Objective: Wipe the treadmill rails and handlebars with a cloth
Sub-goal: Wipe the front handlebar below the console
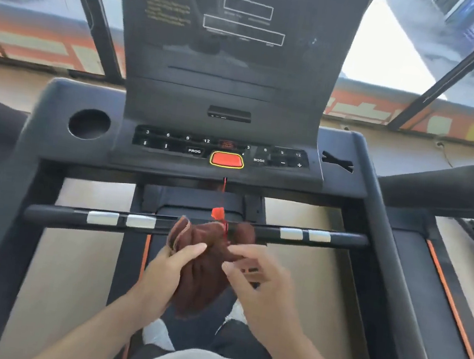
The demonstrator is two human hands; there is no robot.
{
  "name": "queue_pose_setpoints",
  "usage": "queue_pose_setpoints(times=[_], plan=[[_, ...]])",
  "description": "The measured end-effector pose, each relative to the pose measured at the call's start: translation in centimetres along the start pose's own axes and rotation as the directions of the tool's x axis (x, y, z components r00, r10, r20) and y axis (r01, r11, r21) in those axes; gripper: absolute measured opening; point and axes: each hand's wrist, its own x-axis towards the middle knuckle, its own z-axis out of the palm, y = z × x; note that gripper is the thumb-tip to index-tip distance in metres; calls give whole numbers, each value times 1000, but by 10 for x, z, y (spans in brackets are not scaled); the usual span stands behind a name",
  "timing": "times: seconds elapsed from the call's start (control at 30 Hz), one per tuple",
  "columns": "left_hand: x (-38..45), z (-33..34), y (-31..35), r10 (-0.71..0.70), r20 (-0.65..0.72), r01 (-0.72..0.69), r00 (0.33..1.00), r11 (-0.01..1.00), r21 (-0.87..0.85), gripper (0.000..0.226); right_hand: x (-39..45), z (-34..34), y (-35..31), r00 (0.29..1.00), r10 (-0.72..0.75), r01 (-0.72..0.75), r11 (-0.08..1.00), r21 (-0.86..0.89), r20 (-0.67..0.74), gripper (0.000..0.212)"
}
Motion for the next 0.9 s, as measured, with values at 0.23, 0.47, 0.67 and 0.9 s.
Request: queue_pose_setpoints(times=[0.23, 0.47, 0.67, 0.9], plan=[[-13, -46, 13, 81, -77, -70, 994, 989, 129, 22, 53, 44, 19, 773, 348, -419, 908, 14, 531, 46], [-26, -77, 17, 481, -349, -299, 804, 835, 461, 14, 61, 73, 17, 701, 274, -158, 960, -232, 659, 28], [-40, -77, 30, 605, -448, -313, 658, 761, 568, 8, 61, 73, -2, 820, 117, 5, 977, -211, 560, 48], [-49, -34, 105, 770, -286, -341, 570, 538, 771, 7, 94, 57, -27, 940, -224, 283, 934, -219, 259, 68]])
